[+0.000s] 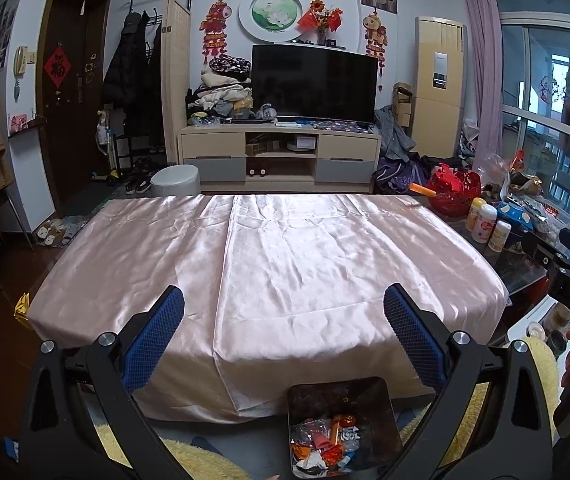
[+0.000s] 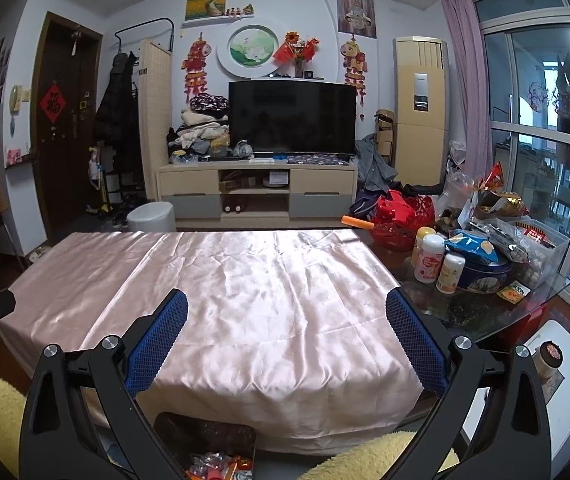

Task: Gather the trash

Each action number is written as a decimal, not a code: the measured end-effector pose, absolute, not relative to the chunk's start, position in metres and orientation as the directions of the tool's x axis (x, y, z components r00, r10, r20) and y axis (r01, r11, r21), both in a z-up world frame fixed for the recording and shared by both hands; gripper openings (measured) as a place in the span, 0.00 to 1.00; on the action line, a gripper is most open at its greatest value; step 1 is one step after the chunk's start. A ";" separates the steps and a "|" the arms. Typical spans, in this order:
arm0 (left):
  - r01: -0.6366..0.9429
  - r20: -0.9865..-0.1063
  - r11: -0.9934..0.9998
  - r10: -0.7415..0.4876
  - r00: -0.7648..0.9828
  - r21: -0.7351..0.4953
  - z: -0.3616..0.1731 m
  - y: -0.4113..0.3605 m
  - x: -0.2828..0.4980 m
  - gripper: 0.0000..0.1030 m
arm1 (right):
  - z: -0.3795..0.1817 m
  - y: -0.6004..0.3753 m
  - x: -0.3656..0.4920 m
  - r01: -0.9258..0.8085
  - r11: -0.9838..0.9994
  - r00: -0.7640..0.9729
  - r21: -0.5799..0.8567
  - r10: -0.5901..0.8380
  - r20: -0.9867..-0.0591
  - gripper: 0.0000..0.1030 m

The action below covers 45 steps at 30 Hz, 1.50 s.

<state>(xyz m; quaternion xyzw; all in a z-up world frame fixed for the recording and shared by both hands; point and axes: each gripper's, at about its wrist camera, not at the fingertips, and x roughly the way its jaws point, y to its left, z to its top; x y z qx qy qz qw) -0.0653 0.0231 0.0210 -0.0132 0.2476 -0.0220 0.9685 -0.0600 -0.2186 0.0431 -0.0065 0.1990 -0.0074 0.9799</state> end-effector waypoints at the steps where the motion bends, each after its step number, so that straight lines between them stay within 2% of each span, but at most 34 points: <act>1: 0.036 -0.479 0.999 -0.049 0.876 -0.035 0.021 0.023 -0.065 0.92 | 0.043 -0.219 -0.060 0.012 1.000 0.921 -0.016 -0.017 -0.390 0.97; 45: 0.033 -0.475 0.999 -0.045 0.879 -0.034 0.025 0.018 -0.069 0.92 | 0.044 -0.215 -0.064 0.021 0.999 0.908 0.039 -0.002 -0.418 0.97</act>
